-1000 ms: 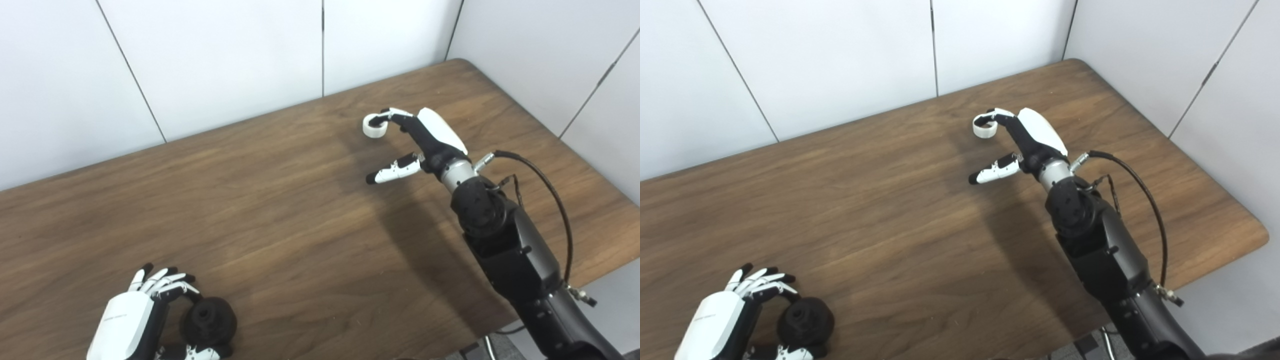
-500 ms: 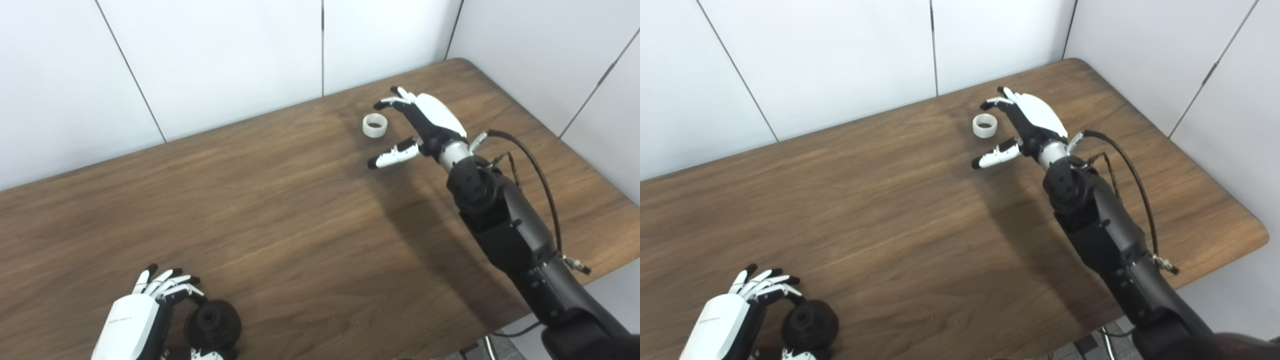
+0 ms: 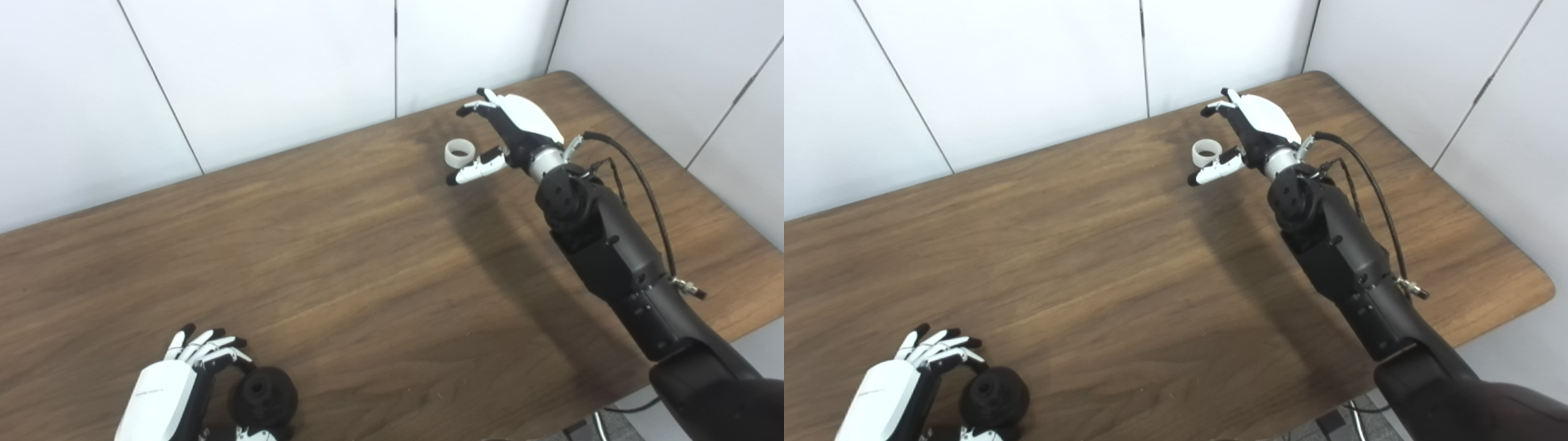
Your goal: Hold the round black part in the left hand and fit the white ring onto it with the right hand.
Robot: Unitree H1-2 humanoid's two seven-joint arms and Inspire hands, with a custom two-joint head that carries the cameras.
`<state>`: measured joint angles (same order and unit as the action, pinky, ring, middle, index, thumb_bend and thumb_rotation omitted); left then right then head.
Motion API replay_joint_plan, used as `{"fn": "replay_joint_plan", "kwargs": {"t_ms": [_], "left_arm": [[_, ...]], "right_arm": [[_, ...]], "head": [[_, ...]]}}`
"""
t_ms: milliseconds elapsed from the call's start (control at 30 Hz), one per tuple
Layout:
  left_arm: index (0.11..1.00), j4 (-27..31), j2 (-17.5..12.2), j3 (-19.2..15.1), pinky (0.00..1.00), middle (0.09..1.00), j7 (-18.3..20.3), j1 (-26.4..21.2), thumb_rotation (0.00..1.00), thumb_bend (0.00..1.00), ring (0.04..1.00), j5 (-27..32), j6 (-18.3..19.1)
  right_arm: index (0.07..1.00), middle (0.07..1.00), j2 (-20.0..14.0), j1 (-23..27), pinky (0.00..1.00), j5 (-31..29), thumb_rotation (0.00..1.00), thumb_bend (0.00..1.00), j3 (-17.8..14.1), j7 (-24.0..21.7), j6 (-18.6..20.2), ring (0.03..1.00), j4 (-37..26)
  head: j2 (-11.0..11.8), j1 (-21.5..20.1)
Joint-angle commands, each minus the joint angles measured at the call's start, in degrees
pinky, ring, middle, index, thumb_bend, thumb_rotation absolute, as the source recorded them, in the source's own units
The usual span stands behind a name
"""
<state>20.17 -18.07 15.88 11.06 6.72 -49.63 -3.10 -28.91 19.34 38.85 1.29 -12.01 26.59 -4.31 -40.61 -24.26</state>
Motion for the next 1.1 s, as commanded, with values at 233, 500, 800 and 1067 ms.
{"fn": "replay_joint_plan", "kwargs": {"t_ms": [233, 500, 800, 1067], "left_arm": [[0.485, 0.69, -0.27, -0.09, 1.00, 0.782, -0.38, 0.18, 0.05, 0.52, 0.885, -0.76, -0.48], [0.485, 1.10, -0.04, -0.08, 1.00, 0.780, -0.46, 0.46, 0.05, 0.52, 0.882, -0.69, -0.63], [0.485, 1.95, -0.03, -0.20, 1.00, 0.780, 0.10, 0.95, 0.05, 0.52, 0.881, -0.89, -0.13], [0.485, 2.38, 0.04, -0.47, 1.00, 0.780, 0.40, 1.31, 0.05, 0.52, 0.882, -0.73, 0.03]], "right_arm": [[0.798, 1.000, -1.46, 5.98, 1.00, 2.80, 0.31, 0.88, 0.03, -2.15, 0.30, 1.000, 3.34], [0.783, 1.000, -0.45, 9.34, 1.00, 5.60, 0.30, 0.88, -0.07, -4.83, 0.32, 1.000, 7.80], [0.758, 1.000, 0.67, 12.00, 1.00, 7.78, 0.29, 0.87, -0.49, -6.48, 0.32, 1.000, 11.48], [0.739, 1.000, 0.71, 13.58, 0.99, 9.13, 0.28, 0.87, 0.40, -6.35, 0.32, 1.000, 14.64]], "head": [[0.02, 0.18], [-0.07, 0.50], [-0.32, 0.87], [-0.45, 0.90]]}}
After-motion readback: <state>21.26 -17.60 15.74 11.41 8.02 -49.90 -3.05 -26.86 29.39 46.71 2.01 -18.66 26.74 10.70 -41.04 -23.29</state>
